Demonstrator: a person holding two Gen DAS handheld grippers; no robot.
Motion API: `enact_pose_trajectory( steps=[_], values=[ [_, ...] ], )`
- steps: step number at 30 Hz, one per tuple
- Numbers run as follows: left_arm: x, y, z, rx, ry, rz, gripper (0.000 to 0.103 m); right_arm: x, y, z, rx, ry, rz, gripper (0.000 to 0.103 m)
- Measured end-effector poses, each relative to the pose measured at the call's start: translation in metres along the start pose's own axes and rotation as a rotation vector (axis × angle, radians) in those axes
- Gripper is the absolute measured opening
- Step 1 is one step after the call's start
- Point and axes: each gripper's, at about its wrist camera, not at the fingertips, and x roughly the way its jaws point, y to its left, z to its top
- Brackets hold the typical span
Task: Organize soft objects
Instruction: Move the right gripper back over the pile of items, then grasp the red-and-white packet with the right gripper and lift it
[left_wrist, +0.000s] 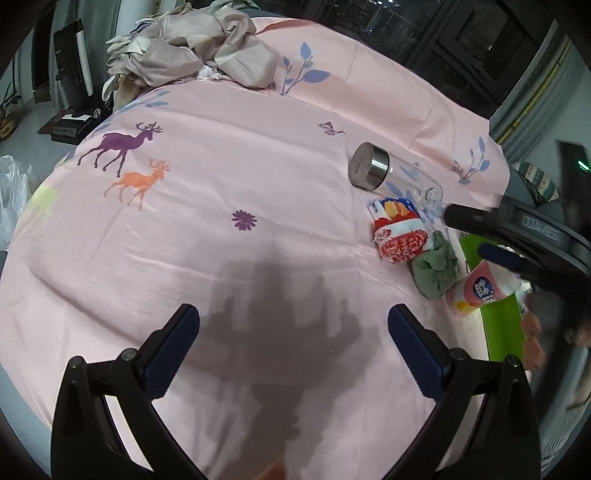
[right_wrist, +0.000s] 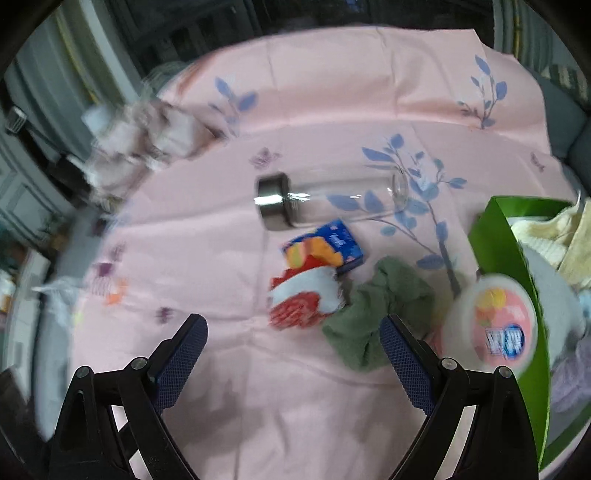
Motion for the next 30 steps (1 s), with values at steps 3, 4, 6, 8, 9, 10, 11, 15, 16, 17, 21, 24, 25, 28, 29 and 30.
enact_pose_trajectory(
  steps=[3,4,6,8,9,10,11,15,16,17,21,24,25,28,29,30],
  values=[
    [0.001,0.002,0.001,0.003,-0.002,0.032,0.102,0.023,0.019,0.008,-0.086,0.032,-0.086,0.095],
    [0.001,0.004,0.001,-0.001,0.000,0.031,0.102,0.029,0.023,0.010,-0.100,0.048,-0.100,0.095],
    [0.001,0.006,0.001,-0.013,0.013,0.016,0.102,0.045,0.027,0.015,-0.113,0.083,-0.135,0.095],
    [0.002,0.006,0.002,-0.011,0.024,0.015,0.102,0.057,0.027,0.019,-0.121,0.108,-0.156,0.095],
    [0.002,0.007,0.002,-0.009,0.028,0.022,0.102,0.061,0.026,0.021,-0.117,0.120,-0.160,0.095],
    [0.002,0.006,0.002,-0.009,0.031,0.030,0.102,0.065,0.024,0.023,-0.108,0.132,-0.163,0.095],
    [0.003,0.007,0.002,-0.007,0.037,0.035,0.102,0.069,0.022,0.024,-0.098,0.143,-0.167,0.095],
    [0.006,0.006,0.002,-0.009,0.060,0.028,0.102,0.081,0.014,0.025,-0.086,0.165,-0.213,0.095],
    [0.006,0.006,0.002,-0.009,0.062,0.028,0.102,0.083,0.013,0.025,-0.083,0.167,-0.212,0.087],
    [0.006,0.005,0.001,-0.008,0.062,0.027,0.102,0.085,0.011,0.023,-0.087,0.176,-0.192,0.081],
    [0.004,0.004,0.001,-0.001,0.050,0.030,0.102,0.086,0.013,0.020,-0.091,0.190,-0.108,0.052],
    [0.002,0.005,0.001,-0.010,0.037,0.028,0.102,0.076,0.018,0.016,-0.110,0.158,-0.098,0.046],
    [0.002,0.006,0.002,-0.015,0.032,0.026,0.102,0.071,0.019,0.014,-0.111,0.155,-0.076,0.046],
    [-0.001,0.009,0.003,-0.043,0.010,0.008,0.102,0.050,0.024,0.004,-0.095,0.141,0.074,0.046],
    [-0.002,0.010,0.004,-0.051,0.005,0.005,0.102,0.041,0.026,-0.003,-0.095,0.141,0.133,0.046],
    [-0.003,0.012,0.005,-0.062,-0.002,0.003,0.102,0.036,0.028,-0.009,-0.098,0.143,0.166,0.046]
  ],
)
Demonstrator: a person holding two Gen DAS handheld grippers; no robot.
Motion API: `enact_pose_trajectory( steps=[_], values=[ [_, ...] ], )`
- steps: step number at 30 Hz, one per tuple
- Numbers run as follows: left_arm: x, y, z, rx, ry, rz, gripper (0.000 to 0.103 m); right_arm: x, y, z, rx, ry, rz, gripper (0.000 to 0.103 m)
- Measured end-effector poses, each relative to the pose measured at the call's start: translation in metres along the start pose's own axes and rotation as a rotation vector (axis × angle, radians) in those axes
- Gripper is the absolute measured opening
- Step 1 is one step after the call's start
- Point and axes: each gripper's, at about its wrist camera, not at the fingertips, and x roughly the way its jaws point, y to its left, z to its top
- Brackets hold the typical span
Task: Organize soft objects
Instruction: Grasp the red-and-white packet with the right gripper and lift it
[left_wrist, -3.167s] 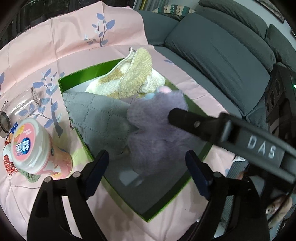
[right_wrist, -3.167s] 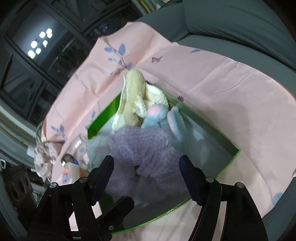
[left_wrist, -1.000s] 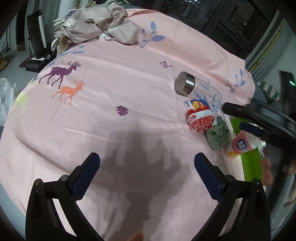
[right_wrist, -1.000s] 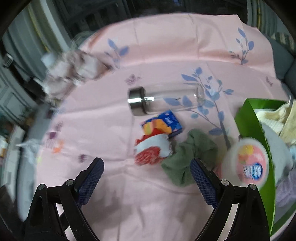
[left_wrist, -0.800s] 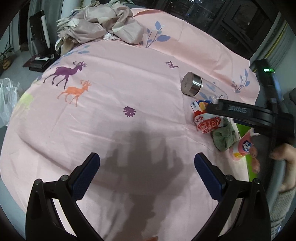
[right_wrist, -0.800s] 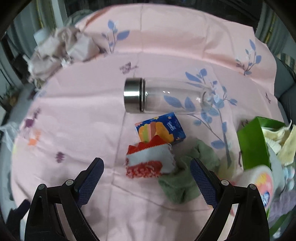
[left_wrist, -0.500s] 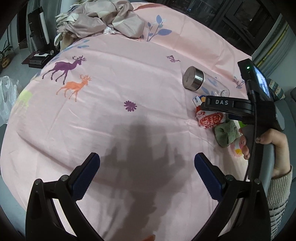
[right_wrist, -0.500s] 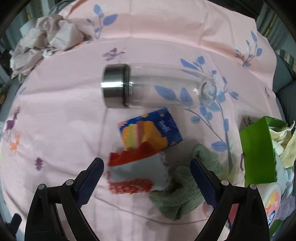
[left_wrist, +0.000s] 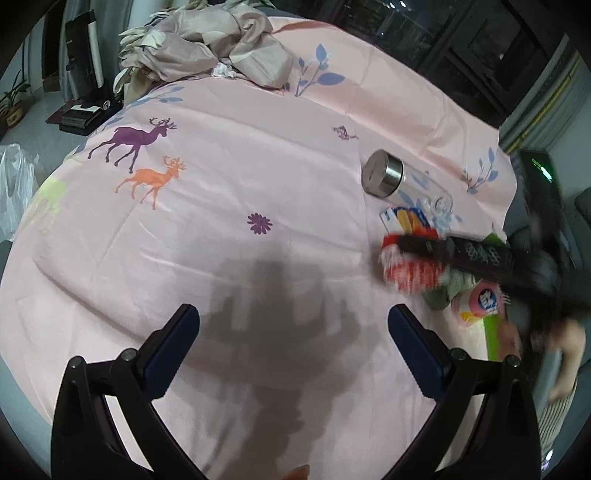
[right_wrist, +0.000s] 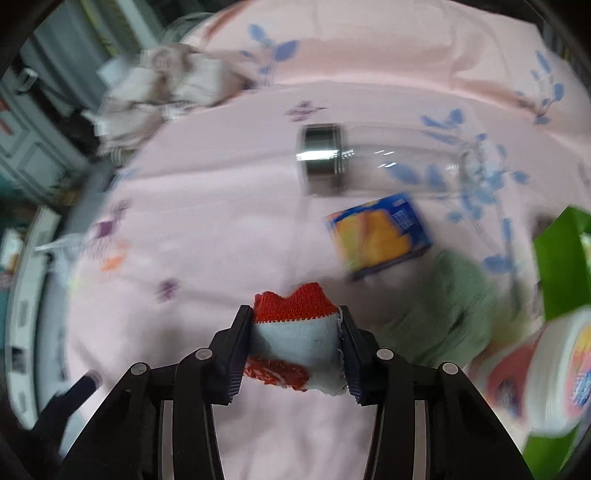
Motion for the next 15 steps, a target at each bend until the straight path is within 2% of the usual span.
enact_pose_trajectory(
  steps=[8,11,13,15],
  values=[
    [-0.001,0.000,-0.001,-0.009,0.007,0.001,0.102,0.005,0.001,-0.052,0.053,0.115,0.195,0.047],
    [0.002,-0.001,-0.004,-0.007,0.021,-0.002,0.102,0.011,-0.001,-0.056,0.067,0.143,0.184,0.048],
    [0.004,-0.003,-0.005,-0.006,0.035,-0.012,0.102,0.016,-0.003,-0.057,0.081,0.165,0.148,0.052],
    [0.006,-0.005,-0.006,0.003,0.038,-0.012,0.102,0.012,-0.004,-0.060,0.073,0.150,0.123,0.059]
  ],
)
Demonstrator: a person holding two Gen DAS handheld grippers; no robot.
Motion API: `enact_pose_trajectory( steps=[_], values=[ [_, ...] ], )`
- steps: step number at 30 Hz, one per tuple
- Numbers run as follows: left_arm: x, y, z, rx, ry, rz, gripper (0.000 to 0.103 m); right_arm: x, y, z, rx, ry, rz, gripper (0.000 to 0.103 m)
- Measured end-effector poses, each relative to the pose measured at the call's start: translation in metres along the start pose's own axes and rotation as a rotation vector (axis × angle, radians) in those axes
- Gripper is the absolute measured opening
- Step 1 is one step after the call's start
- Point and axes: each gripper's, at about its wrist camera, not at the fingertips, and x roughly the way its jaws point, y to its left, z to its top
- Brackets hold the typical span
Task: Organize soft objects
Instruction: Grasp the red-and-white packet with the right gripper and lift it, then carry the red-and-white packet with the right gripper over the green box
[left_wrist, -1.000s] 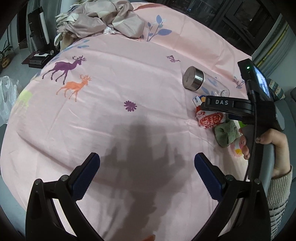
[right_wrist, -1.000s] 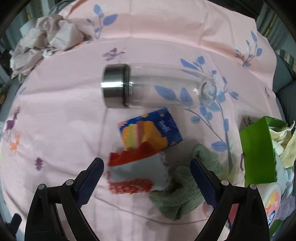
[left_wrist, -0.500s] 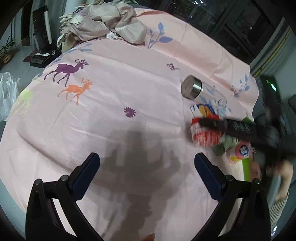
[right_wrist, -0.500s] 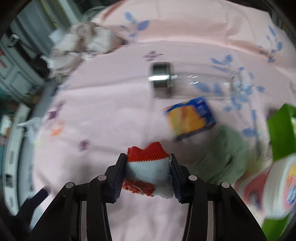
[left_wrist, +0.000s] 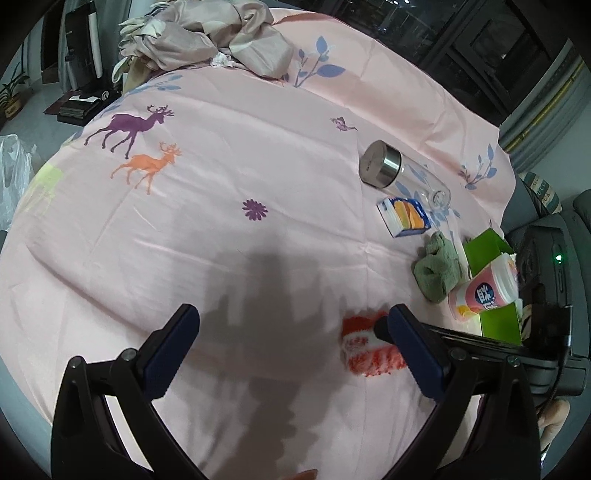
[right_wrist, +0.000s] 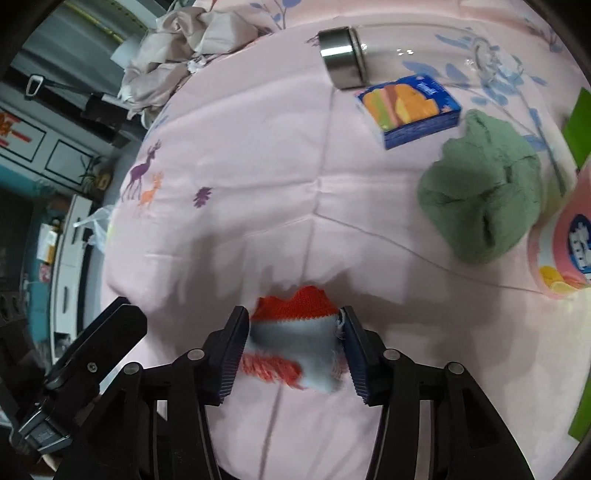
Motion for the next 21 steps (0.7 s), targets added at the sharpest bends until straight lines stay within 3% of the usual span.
enact_pose_trajectory(
  steps=[2,9,15,18,21],
  values=[
    [0.001,-0.002,-0.001,0.010,0.000,0.005,0.102,-0.009,0.001,-0.002,-0.015,-0.043,-0.030,0.076],
    [0.011,-0.014,-0.009,0.039,0.042,-0.032,0.101,-0.046,-0.005,-0.003,-0.021,-0.169,-0.057,0.078],
    [0.022,-0.034,-0.023,0.115,0.078,-0.052,0.097,-0.045,-0.009,-0.008,-0.032,-0.150,-0.009,0.078],
    [0.029,-0.043,-0.030,0.147,0.099,-0.052,0.086,-0.043,-0.006,-0.011,-0.053,-0.156,-0.004,0.077],
    [0.042,-0.047,-0.034,0.151,0.159,-0.067,0.062,-0.038,-0.005,-0.012,-0.066,-0.148,0.024,0.077]
  ],
)
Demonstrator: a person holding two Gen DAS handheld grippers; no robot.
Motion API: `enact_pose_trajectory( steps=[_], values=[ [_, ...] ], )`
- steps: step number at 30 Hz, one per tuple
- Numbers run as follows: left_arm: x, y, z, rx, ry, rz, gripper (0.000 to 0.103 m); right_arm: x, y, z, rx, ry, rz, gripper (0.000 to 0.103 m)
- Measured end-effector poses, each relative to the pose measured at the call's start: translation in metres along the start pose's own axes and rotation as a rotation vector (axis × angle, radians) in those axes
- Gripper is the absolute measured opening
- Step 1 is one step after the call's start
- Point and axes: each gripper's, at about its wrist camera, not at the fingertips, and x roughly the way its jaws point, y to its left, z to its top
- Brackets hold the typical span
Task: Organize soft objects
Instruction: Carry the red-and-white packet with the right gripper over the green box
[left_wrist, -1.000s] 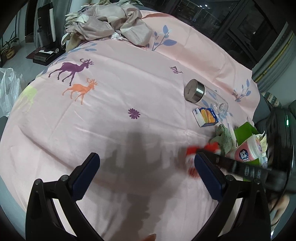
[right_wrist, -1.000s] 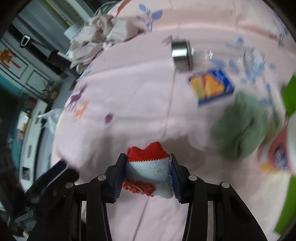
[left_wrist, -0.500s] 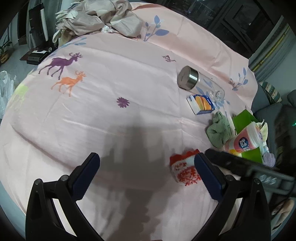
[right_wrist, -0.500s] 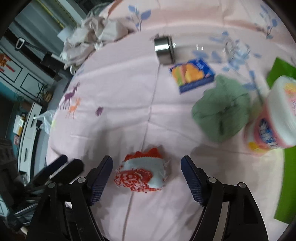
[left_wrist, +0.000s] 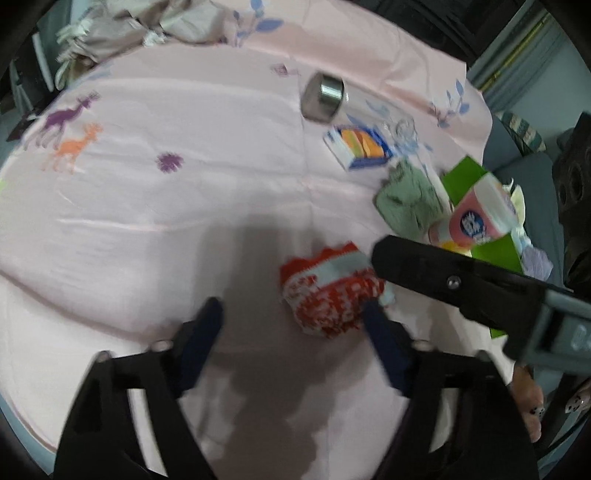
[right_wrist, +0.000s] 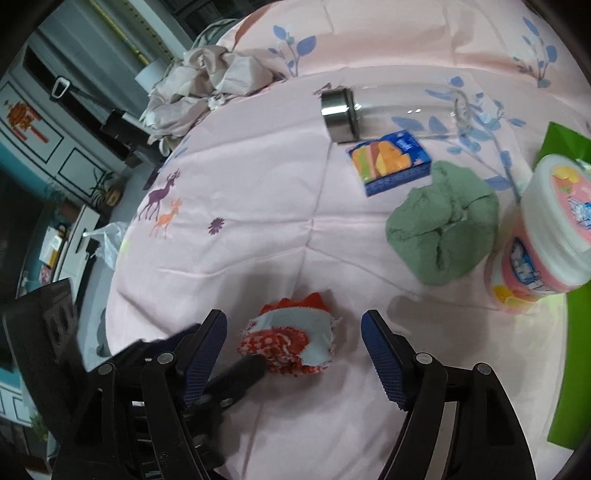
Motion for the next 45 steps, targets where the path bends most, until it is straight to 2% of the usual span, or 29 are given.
enact_pose_trajectory(
  steps=[1,2,5,7,8,10,16,20,24,38,45],
  values=[
    [0.005,0.000,0.000,-0.004,0.024,-0.008,0.056,0.002,0.000,-0.001,-0.002,0.007,0.007,0.072],
    [0.009,0.000,0.000,-0.009,0.042,-0.015,0.054,0.007,-0.001,-0.002,-0.003,0.020,0.008,0.068],
    [0.011,-0.005,0.000,0.009,0.016,-0.005,0.053,0.016,-0.006,-0.003,0.007,0.043,-0.002,0.064],
    [0.012,-0.008,0.000,0.012,0.020,-0.022,0.045,0.021,-0.008,-0.005,0.015,0.057,0.012,0.063],
    [0.013,-0.008,-0.001,0.012,0.025,-0.031,0.043,0.025,-0.007,-0.006,0.014,0.070,0.024,0.057],
    [0.017,-0.011,-0.001,0.019,0.031,-0.037,0.034,0.032,-0.005,-0.008,-0.003,0.088,0.016,0.054],
    [0.006,-0.022,-0.003,0.064,-0.015,-0.017,0.032,0.020,0.004,-0.010,-0.064,0.042,-0.023,0.053],
    [-0.012,-0.037,0.007,0.089,-0.068,-0.031,0.031,-0.006,0.008,-0.008,-0.088,-0.035,-0.041,0.053],
    [-0.025,-0.065,0.015,0.159,-0.124,-0.026,0.031,-0.040,0.006,-0.003,-0.097,-0.127,-0.073,0.053],
    [-0.023,-0.182,0.037,0.377,-0.167,-0.057,0.032,-0.127,-0.070,0.004,0.008,-0.308,-0.190,0.053],
    [-0.006,-0.224,0.040,0.441,-0.140,-0.085,0.032,-0.147,-0.106,0.000,0.070,-0.339,-0.230,0.053]
  ],
)
